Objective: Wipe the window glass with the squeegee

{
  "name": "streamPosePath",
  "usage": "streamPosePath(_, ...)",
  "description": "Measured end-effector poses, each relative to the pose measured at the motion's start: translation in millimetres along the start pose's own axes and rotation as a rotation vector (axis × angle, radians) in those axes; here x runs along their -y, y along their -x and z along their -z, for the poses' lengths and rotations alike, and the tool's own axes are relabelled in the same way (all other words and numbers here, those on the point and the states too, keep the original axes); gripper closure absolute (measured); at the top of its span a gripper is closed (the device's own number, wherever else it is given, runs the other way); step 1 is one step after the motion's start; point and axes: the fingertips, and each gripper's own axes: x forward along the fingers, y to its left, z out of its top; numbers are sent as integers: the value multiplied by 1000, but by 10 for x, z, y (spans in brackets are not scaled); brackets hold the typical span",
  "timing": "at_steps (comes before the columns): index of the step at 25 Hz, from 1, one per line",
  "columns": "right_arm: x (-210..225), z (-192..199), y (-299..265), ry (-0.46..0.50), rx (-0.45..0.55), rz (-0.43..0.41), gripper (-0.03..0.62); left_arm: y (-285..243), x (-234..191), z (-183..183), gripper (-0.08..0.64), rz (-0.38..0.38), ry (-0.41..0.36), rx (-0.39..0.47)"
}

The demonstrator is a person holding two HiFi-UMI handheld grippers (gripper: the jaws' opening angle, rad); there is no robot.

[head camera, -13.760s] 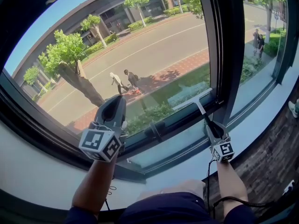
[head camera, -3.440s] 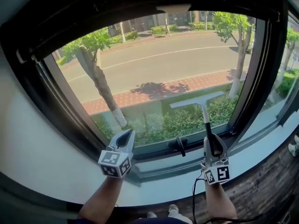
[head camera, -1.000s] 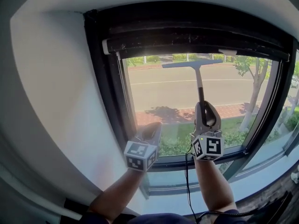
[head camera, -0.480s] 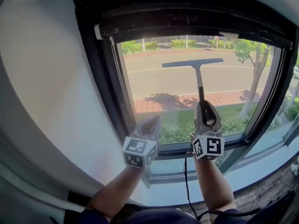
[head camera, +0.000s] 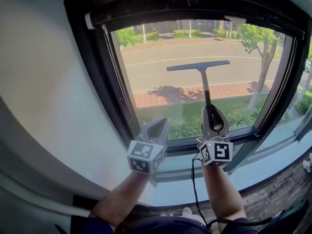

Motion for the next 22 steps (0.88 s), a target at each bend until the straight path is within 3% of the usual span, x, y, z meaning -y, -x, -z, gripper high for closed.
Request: streamPosePath(22,-17,870,703,-32,-157,48,489,158,13,696,555,-48,41,-41)
